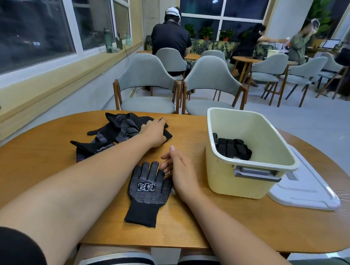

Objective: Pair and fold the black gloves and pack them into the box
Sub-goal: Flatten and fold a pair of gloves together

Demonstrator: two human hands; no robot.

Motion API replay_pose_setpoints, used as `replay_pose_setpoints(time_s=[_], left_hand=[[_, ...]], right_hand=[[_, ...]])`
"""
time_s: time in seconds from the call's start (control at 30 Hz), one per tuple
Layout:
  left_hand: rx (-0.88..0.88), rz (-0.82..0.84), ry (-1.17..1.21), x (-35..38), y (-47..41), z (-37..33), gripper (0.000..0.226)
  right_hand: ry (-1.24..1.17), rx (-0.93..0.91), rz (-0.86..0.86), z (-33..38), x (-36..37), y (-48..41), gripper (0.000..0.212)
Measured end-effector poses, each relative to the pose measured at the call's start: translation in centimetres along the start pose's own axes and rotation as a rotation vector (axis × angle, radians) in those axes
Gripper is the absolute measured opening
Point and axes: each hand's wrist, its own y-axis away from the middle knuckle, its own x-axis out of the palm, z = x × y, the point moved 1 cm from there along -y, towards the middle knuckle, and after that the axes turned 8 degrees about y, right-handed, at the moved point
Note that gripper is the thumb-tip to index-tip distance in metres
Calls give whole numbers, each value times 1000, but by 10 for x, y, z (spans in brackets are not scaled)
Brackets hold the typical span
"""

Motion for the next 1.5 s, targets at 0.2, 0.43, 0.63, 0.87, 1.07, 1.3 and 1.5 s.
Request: replay_pose_setpoints(time_s=[0.2,0.43,0.63,0.87,1.07,1.3,1.5], left_hand=[[-81,-3,118,-6,1,-5,95],[-95,123,72,-26,14,-11,69],[-80,172,92,-39,27,-3,51],[30,260,18,-49,52,18,29],[71,157,-40,-45,61,34,17],[185,80,-76,-54,72,30,15],[245,-56,-36,-72,74,24,33]], right_hand=[[-2,7,10,2,-1,2,50],[3,11,9,2,0,0,49],[31,5,19,2,0,1,50],[17,6,24,0,1,0,52],[12,13,26,3,0,2,52],[7,9,25,3,0,2,52],[5,6,22,2,0,1,53]])
